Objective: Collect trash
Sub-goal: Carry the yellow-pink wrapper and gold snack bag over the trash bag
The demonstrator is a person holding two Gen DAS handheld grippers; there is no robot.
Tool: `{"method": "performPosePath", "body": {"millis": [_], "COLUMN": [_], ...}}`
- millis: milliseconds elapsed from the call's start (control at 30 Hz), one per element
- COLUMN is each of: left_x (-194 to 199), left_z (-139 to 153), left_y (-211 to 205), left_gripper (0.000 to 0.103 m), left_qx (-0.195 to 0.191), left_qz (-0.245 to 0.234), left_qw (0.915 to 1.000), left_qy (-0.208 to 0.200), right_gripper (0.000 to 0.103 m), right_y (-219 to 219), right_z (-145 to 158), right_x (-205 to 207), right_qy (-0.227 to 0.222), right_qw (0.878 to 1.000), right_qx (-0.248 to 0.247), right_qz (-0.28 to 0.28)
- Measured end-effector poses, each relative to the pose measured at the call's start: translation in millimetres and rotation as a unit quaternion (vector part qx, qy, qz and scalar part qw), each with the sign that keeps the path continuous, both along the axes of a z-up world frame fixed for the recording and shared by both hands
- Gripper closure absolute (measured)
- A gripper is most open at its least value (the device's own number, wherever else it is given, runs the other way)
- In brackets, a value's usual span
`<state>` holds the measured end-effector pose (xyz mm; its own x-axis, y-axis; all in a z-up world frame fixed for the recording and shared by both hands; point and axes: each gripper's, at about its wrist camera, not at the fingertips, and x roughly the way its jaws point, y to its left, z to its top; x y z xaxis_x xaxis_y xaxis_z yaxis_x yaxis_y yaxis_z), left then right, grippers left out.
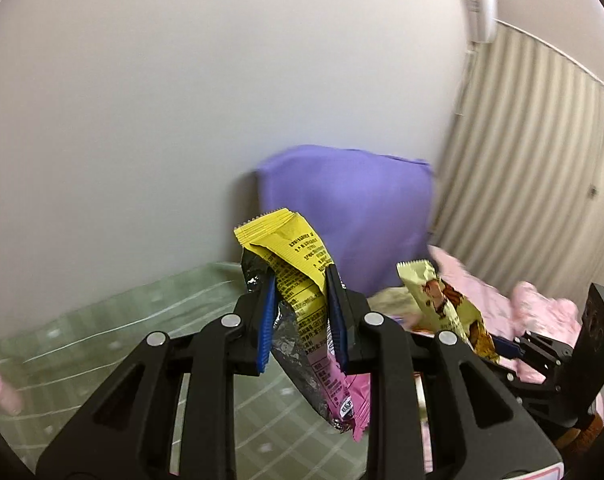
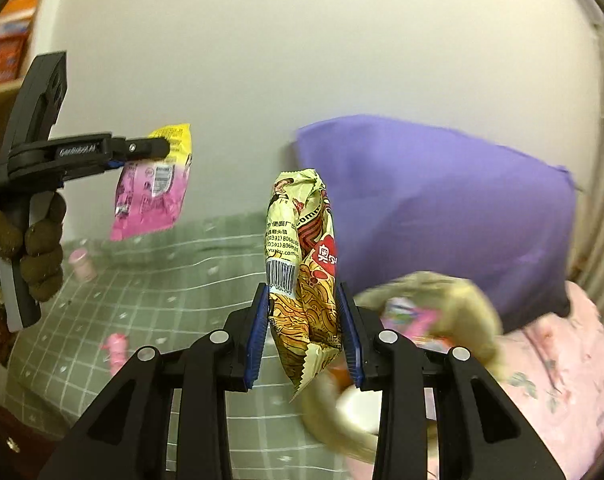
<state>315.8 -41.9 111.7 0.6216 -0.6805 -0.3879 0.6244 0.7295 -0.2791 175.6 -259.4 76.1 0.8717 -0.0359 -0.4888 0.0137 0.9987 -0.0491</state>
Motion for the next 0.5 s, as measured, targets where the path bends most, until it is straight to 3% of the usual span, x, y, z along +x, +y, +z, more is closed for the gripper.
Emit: {"method": "performPosePath", "body": {"millis": [267,500], "left_x": [-21,-15], "left_z": [11,-19], "left_y": [-83,-133], "left_gripper": [0.080,0.080], "left_qx": [-0.002,0.024], "left_qz": [-0.117,-0.162], "left_qw": [0.9930,0.9860], "left_qy": [-0.012,0.032], "right_gripper": [0.071,0.071], "right_y": [-80,-109], "right_z": [17,-5], "right_x": [-59,-67], "right_qy": [-0.035,0.007], "right_qw": [0.990,0.984], "right_qx": [0.036,0.051], "right_qz": [-0.132,-0.168]}}
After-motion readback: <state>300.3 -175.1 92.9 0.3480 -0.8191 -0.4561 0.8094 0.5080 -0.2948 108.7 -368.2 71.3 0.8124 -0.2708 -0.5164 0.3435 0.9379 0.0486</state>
